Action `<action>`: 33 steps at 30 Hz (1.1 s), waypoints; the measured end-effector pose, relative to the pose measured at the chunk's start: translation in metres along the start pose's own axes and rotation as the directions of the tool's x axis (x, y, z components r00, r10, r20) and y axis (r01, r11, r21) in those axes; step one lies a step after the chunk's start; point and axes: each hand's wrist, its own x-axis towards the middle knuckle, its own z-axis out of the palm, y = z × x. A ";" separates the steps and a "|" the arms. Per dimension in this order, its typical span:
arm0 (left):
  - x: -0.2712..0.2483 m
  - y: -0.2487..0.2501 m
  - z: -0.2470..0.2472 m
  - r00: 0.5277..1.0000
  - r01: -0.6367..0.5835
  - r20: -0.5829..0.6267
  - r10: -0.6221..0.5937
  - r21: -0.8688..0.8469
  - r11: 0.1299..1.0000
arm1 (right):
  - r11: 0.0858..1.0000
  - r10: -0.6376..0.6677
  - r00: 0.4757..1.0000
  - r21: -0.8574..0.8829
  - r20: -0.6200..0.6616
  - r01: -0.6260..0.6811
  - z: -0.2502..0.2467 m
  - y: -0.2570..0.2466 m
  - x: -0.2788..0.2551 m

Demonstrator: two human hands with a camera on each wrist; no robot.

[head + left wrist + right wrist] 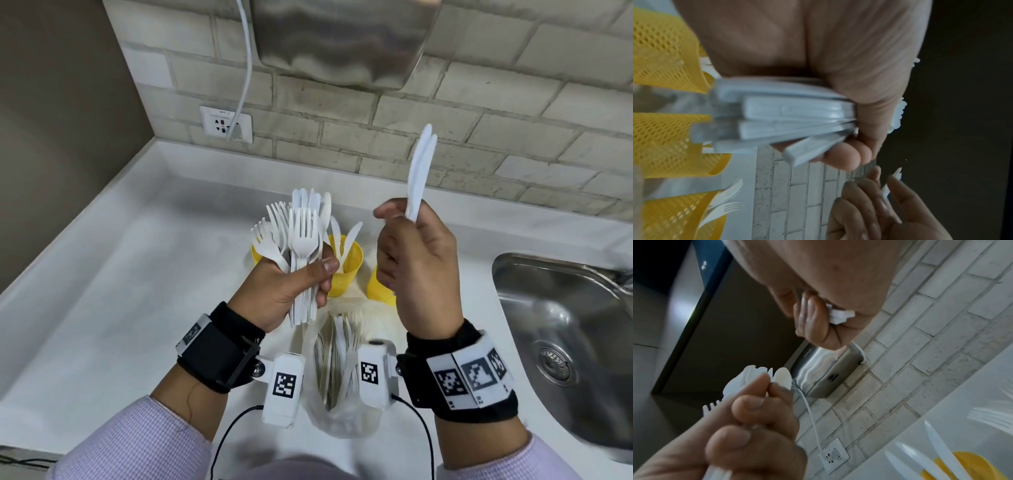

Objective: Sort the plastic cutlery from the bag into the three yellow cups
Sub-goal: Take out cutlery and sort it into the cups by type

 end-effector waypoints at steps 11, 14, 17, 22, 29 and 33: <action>-0.002 0.008 0.009 0.999 -0.048 0.017 0.046 0.120 0.992 | 0.795 -0.145 0.935 -0.525 0.323 0.305 0.007 -0.042 0.034; -0.004 0.012 0.011 1.000 -0.023 0.000 0.024 0.159 0.987 | 0.763 -0.124 0.928 -0.564 0.352 0.316 0.011 -0.042 0.036; -0.006 0.012 0.010 0.999 0.018 -0.044 -0.010 0.177 0.984 | 0.752 -0.115 0.923 -0.575 0.368 0.323 0.012 -0.041 0.039; -0.005 0.010 0.008 1.000 -0.002 -0.008 0.004 0.184 0.983 | 0.833 -0.143 0.946 -0.481 0.291 0.274 0.010 -0.040 0.046; -0.002 0.009 0.008 0.999 -0.016 0.046 0.006 0.221 0.975 | 0.968 -0.175 0.977 -0.159 0.119 0.193 0.007 -0.044 0.058; -0.001 0.007 0.009 0.998 -0.002 0.059 -0.011 0.228 0.974 | 0.998 -0.047 0.987 -0.036 0.152 0.053 0.008 -0.035 0.050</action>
